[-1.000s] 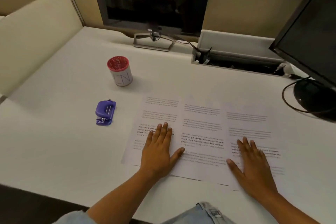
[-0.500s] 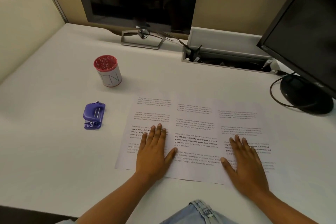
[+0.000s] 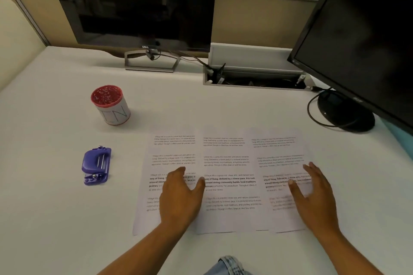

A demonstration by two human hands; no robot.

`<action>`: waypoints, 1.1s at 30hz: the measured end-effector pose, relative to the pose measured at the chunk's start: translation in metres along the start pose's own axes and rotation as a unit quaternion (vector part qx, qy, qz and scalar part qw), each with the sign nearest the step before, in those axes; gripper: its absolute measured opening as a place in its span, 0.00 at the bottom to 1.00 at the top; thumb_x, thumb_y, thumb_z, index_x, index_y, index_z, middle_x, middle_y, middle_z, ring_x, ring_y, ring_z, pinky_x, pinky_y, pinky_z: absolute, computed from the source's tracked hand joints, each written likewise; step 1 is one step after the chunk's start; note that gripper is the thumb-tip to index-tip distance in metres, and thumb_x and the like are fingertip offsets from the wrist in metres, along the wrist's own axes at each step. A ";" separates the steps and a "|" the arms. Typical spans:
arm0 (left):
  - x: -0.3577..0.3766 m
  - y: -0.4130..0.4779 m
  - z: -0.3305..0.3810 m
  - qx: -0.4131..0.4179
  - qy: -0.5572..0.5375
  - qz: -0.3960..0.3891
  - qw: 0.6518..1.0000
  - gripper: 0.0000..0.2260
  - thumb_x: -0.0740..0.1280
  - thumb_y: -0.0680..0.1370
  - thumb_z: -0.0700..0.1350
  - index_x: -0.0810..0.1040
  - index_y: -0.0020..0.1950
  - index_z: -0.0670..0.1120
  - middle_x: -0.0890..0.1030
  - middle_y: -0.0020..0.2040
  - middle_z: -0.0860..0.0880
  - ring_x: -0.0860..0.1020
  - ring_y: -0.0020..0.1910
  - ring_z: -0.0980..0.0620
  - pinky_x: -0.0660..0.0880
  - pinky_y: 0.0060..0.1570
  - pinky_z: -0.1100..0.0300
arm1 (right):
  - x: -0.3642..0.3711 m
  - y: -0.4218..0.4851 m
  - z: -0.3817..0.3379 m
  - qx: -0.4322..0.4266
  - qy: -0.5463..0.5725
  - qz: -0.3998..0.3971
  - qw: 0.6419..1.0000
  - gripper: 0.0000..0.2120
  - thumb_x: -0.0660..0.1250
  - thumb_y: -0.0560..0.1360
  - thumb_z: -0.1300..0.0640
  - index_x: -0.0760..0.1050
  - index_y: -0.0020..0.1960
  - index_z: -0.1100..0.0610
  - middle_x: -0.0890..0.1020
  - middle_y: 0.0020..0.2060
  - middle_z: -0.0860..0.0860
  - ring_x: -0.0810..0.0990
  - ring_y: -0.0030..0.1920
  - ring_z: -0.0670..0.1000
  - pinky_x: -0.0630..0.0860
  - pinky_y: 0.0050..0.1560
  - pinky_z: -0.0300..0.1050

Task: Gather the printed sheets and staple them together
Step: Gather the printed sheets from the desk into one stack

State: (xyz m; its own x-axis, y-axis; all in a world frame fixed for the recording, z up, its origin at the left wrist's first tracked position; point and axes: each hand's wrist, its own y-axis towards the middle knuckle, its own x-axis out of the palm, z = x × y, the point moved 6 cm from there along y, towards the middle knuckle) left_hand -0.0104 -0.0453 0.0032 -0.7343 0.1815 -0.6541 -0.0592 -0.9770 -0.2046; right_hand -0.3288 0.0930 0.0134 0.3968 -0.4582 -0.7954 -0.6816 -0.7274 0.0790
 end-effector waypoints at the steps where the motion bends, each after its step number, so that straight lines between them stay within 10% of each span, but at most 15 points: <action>1: 0.000 -0.001 0.001 -0.002 0.012 0.001 1.000 0.31 0.69 0.75 0.59 0.67 0.73 0.47 0.73 0.70 0.47 0.73 0.67 0.46 0.72 0.64 0.47 | -0.008 0.004 0.009 0.032 -0.015 0.009 0.999 0.30 0.69 0.75 0.48 0.65 0.73 0.54 0.68 0.74 0.53 0.66 0.73 0.57 0.68 0.69 0.60; 8: 0.011 -0.021 0.019 0.000 0.152 0.034 0.988 0.43 0.69 0.70 0.65 0.59 0.76 0.44 0.70 0.71 0.44 0.70 0.68 0.44 0.71 0.62 0.47 | -0.033 0.034 0.055 0.179 -0.142 -0.115 0.967 0.45 0.74 0.67 0.38 0.63 0.74 0.60 0.70 0.70 0.61 0.71 0.67 0.64 0.74 0.61 0.60; 20: 0.036 -0.038 0.019 -0.053 0.194 0.039 0.979 0.45 0.74 0.67 0.64 0.62 0.74 0.41 0.69 0.70 0.43 0.70 0.68 0.42 0.71 0.64 0.47 | -0.032 0.046 0.081 0.171 -0.101 -0.152 0.968 0.45 0.80 0.60 0.41 0.67 0.70 0.57 0.75 0.65 0.59 0.75 0.62 0.62 0.77 0.57 0.57; 33: 0.043 -0.031 0.022 -0.067 0.132 0.034 0.988 0.37 0.79 0.66 0.57 0.69 0.68 0.43 0.74 0.63 0.45 0.75 0.60 0.44 0.75 0.57 0.49 | -0.042 0.048 0.103 0.180 0.039 -0.105 0.977 0.09 0.74 0.73 0.55 0.78 0.50 0.56 0.85 0.49 0.58 0.79 0.41 0.57 0.73 0.37 0.46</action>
State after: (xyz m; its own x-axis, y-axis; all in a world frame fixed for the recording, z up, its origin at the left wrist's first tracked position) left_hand -0.0555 -0.0097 -0.0027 -0.5311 0.1559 -0.8328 0.0880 -0.9675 -0.2372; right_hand -0.4421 0.1301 -0.0113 0.5868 -0.3665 -0.7220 -0.7471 -0.5890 -0.3083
